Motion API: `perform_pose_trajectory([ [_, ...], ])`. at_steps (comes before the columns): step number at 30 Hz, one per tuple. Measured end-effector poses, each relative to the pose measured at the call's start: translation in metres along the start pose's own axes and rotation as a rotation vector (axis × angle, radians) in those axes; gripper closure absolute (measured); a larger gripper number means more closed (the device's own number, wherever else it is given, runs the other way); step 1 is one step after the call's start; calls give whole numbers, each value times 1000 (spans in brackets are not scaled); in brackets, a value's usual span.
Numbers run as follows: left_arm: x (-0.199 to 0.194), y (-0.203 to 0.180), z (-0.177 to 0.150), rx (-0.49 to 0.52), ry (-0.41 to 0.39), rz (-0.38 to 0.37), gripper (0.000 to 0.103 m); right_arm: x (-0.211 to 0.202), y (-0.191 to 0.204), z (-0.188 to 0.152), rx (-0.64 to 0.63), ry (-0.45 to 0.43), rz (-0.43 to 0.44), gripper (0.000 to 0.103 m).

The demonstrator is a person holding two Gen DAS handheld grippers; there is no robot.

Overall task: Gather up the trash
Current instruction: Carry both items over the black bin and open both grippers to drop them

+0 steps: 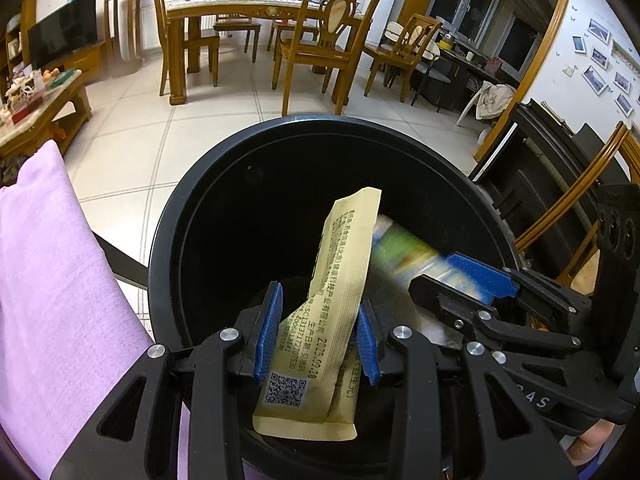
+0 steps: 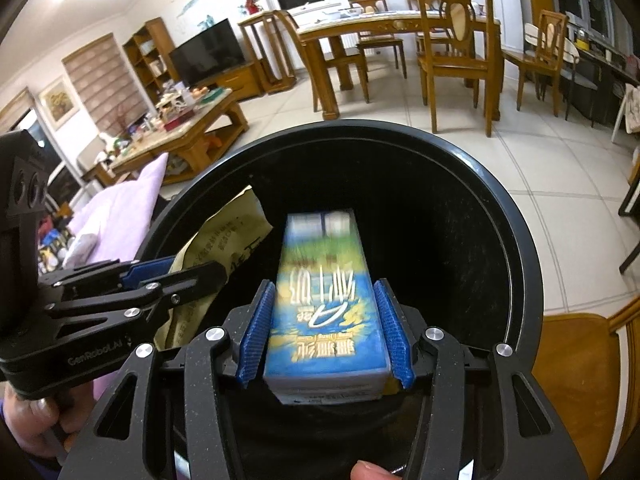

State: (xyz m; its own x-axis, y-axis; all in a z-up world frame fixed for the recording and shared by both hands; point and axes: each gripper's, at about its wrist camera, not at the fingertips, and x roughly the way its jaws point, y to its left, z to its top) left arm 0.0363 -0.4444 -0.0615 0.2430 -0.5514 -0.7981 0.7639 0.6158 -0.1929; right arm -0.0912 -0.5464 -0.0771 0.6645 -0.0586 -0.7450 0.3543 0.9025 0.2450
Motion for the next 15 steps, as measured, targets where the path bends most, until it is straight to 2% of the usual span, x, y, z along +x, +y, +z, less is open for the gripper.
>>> perform_pose_trajectory([
  [2, -1, 1, -1, -1, -1, -3, 63, 0, 1, 0, 3, 0, -1, 50],
  [4, -4, 2, -1, -6, -10, 12, 53, -1, 1, 0, 6, -6, 2, 47],
  [8, -14, 10, -3, -27, -28, 13, 48, -6, 1, 3, 23, -27, 8, 37],
  [11, -26, 14, -4, -39, -49, 12, 47, -14, 2, 5, 37, -49, 16, 36],
  [13, -34, 13, -6, -42, -59, 14, 37, -18, 4, 8, 42, -59, 18, 36],
  [15, -46, 16, -10, -43, -82, 19, 34, -23, 8, 9, 44, -72, 19, 36],
])
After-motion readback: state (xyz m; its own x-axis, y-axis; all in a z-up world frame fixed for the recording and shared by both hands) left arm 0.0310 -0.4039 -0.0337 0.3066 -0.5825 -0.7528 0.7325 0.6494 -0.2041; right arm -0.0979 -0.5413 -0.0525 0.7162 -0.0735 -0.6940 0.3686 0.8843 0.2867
